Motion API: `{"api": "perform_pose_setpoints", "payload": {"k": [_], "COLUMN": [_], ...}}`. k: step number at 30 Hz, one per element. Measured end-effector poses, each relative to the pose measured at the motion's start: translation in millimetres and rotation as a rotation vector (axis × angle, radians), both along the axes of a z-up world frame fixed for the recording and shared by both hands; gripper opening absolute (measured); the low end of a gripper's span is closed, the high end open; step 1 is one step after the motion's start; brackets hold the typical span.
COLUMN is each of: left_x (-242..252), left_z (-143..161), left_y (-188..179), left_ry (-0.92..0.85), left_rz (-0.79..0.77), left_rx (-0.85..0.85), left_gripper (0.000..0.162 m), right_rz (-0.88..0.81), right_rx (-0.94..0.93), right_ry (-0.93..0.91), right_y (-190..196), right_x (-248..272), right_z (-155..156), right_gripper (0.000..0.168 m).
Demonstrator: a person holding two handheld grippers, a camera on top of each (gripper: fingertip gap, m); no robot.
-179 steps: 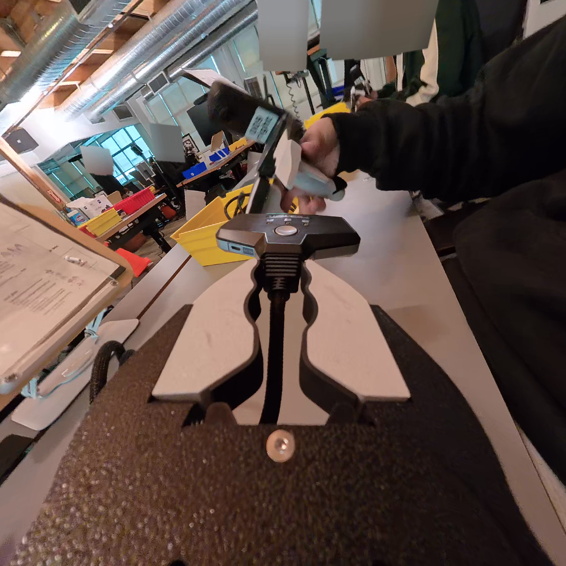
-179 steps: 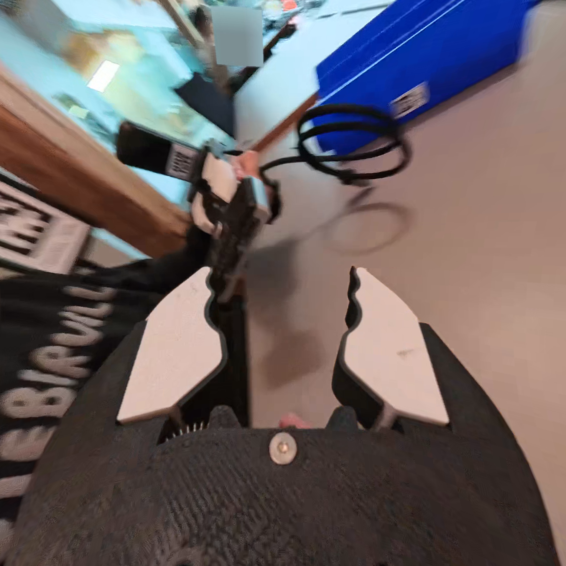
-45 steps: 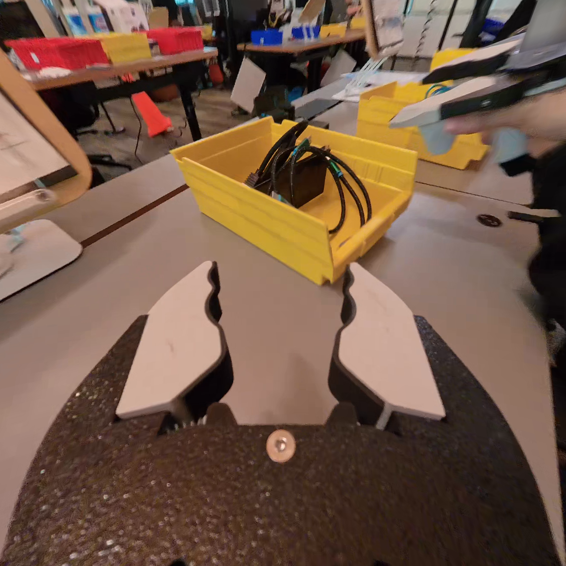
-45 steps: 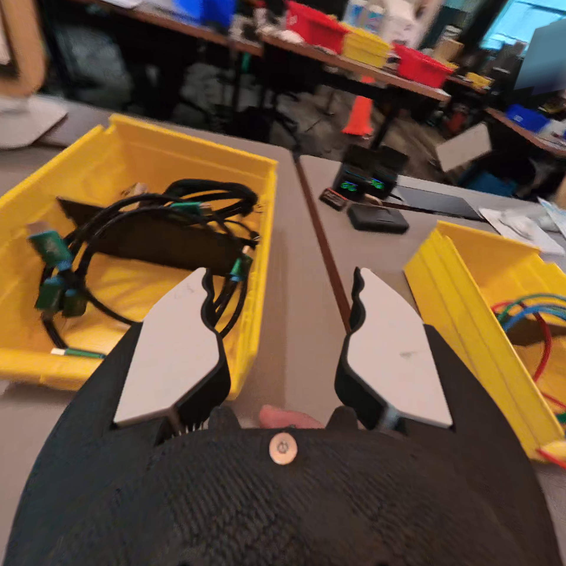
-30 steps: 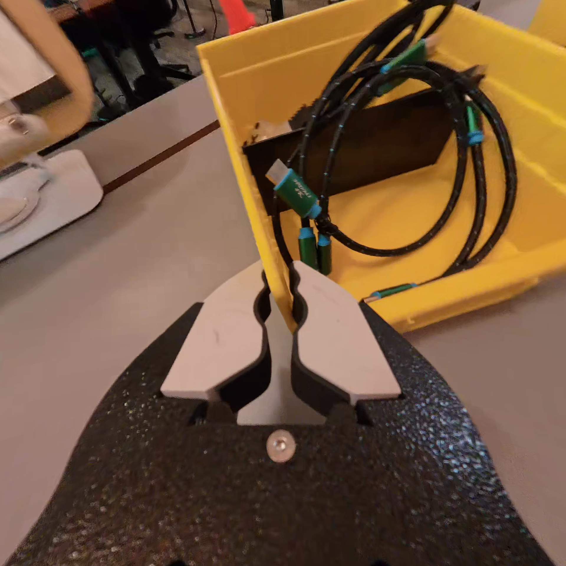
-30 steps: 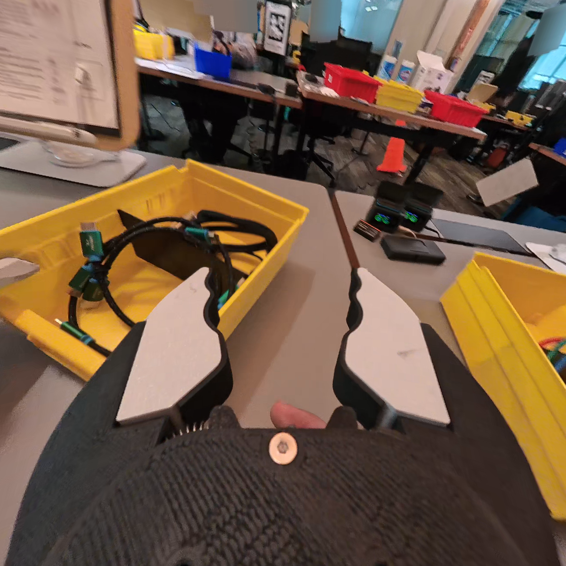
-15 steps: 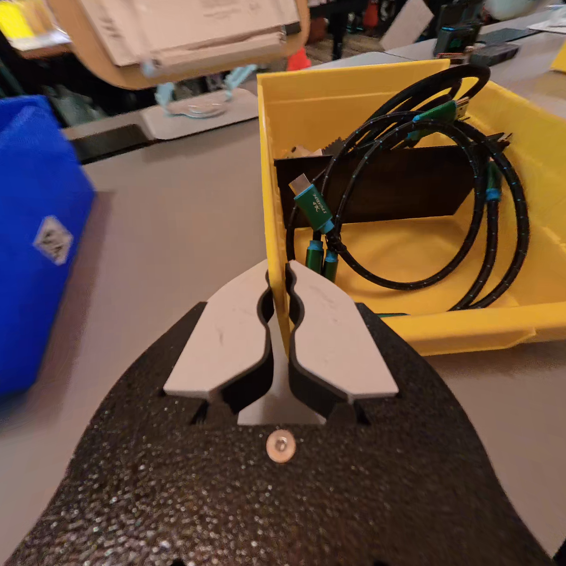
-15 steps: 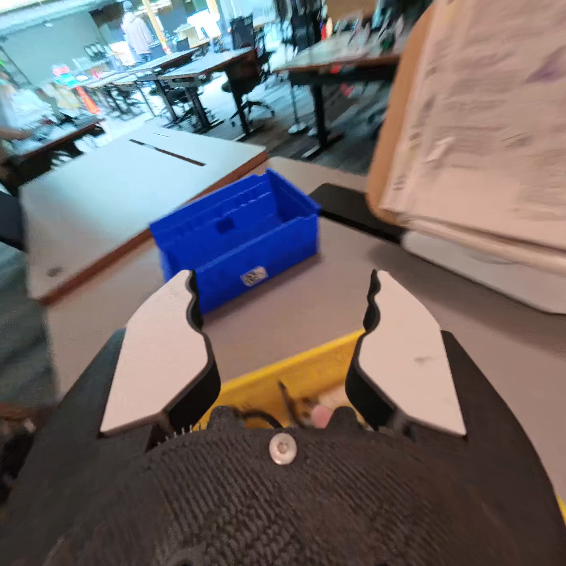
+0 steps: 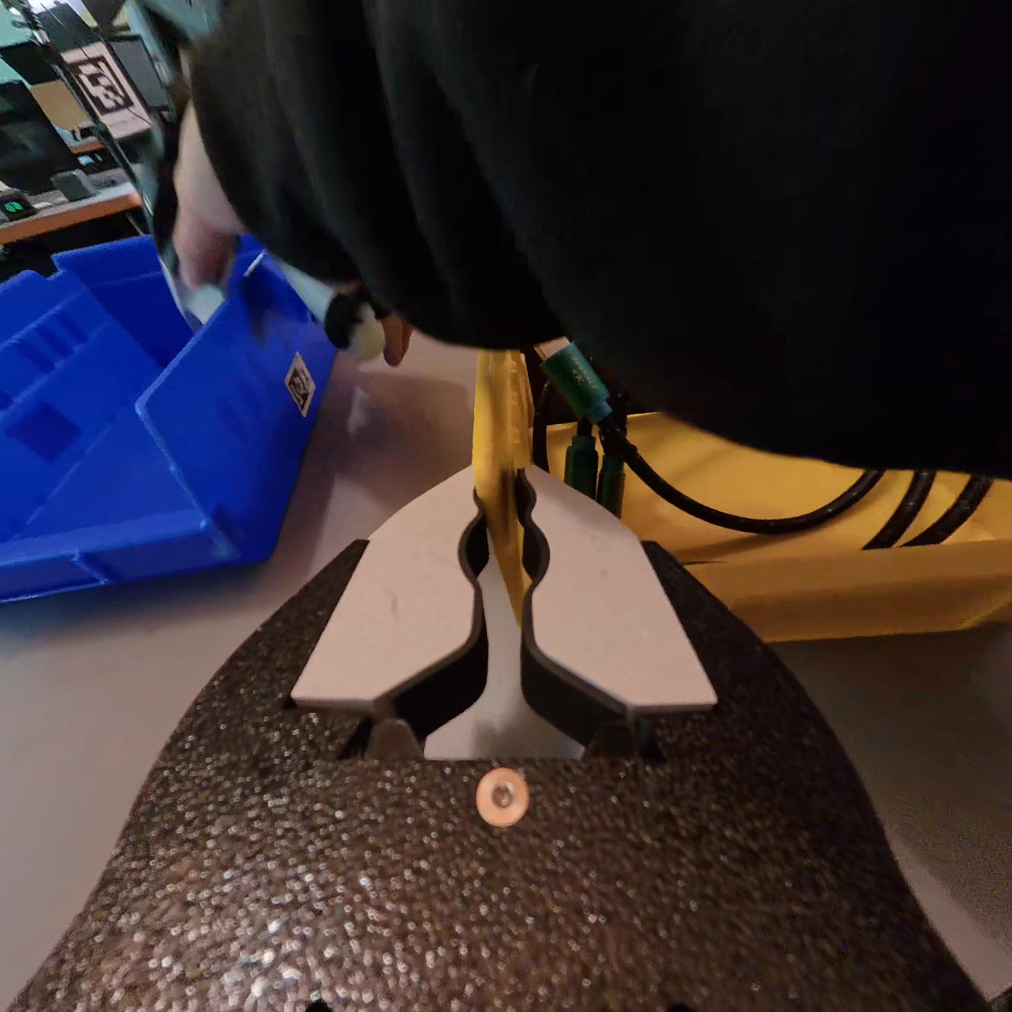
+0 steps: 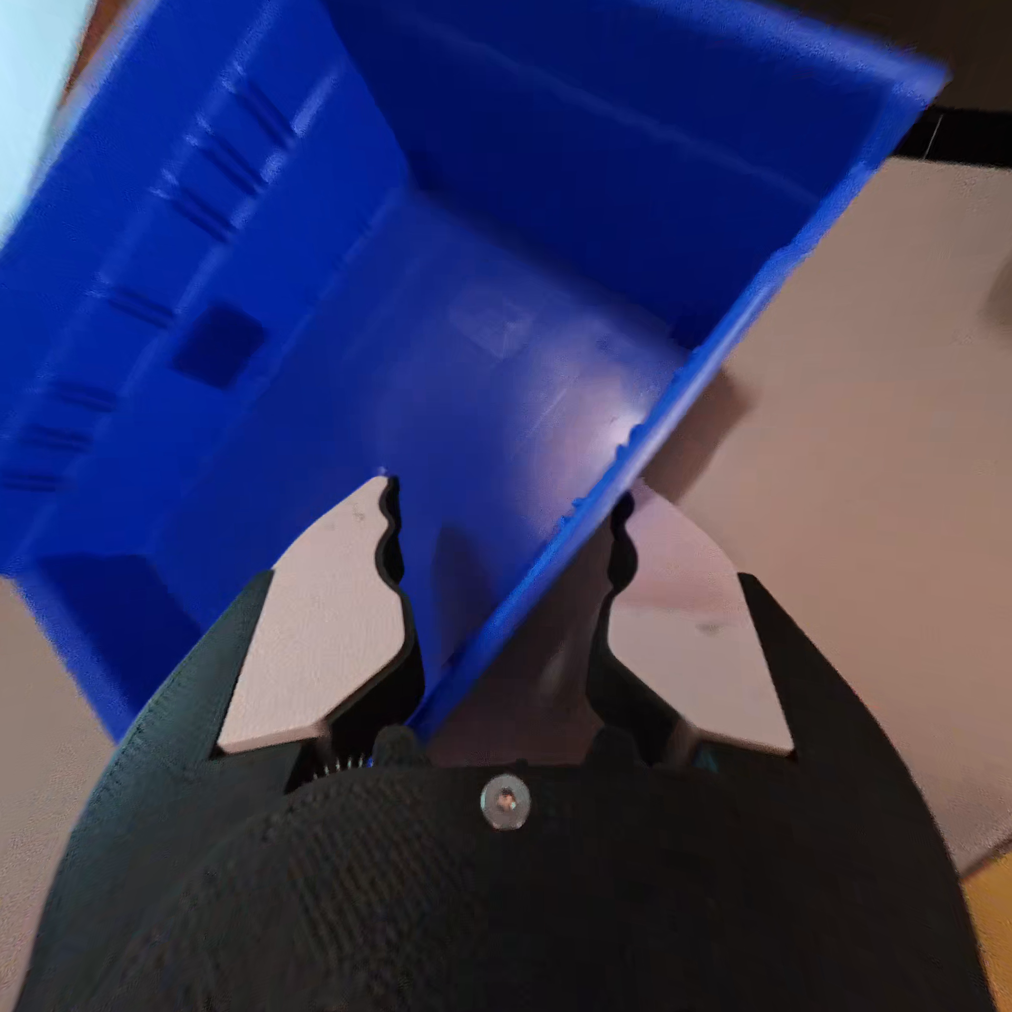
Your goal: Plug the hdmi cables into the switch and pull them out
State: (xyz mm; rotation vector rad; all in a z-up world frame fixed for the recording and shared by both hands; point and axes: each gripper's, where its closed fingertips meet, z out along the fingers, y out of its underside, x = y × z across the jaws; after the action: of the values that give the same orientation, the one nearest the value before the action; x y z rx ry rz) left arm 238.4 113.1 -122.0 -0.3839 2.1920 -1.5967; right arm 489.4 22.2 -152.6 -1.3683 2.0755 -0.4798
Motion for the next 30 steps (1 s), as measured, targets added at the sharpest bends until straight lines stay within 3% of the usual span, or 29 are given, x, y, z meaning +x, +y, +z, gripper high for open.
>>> {"api": "perform_pose_setpoints", "payload": {"k": [1,3,4,8,12,16,18,20,23,27,30], "left_x": [0.5,1.0,1.0,2.4,8.8,25.7,41.7,60.9,91.0,123.1,142.4], "left_z": [0.1,0.2,0.1,0.2,-0.1,-0.2,-0.2,-0.3,-0.6,-0.7,-0.8], "left_y": [1.8,4.7,5.8,10.4,15.5,28.6,40.6,55.7,82.3,109.9,120.3], "left_ry": [-0.022,-0.056,-0.061,-0.086,-0.087,-0.093,-0.083,-0.035,0.037,0.082,0.087], "left_rz": [0.006,0.01,0.007,-0.007,-0.006,0.025,0.059,0.105,0.188,0.305,0.371], "left_rx": [0.008,0.021,0.024,0.032,0.034,0.041,0.04,0.017,-0.018,-0.049,-0.057], "left_gripper": [0.007,0.008,0.008,0.008,0.008,0.009,0.01,0.01,0.009,0.008,0.008], "right_rz": [-0.017,-0.084,-0.077,0.046,0.074,0.136,0.158,0.145,0.065,-0.079,-0.151], "right_rx": [-0.001,-0.065,-0.055,-0.031,-0.093,-0.149,-0.21,-0.282,-0.371,-0.293,-0.175], "right_ry": [0.001,0.014,0.021,-0.035,-0.209,-0.394,-0.439,-0.442,-0.362,-0.211,-0.155], "right_y": [0.6,-12.6,-14.0,-18.4,-55.8,-118.0,-160.0,-209.8,-290.7,-386.1,-433.2], "right_x": [2.4,2.3,2.4,4.7,-3.7,-58.1,-105.5,-161.8,-253.7,-364.2,-420.5], "right_z": [-8.0,-13.4,-13.6,16.9,113.1,223.9,259.0,272.4,249.0,168.8,108.3], "right_gripper": [0.075,0.045,0.039,0.038,0.038,0.037,0.037,0.037,0.038,0.038,0.038]}}
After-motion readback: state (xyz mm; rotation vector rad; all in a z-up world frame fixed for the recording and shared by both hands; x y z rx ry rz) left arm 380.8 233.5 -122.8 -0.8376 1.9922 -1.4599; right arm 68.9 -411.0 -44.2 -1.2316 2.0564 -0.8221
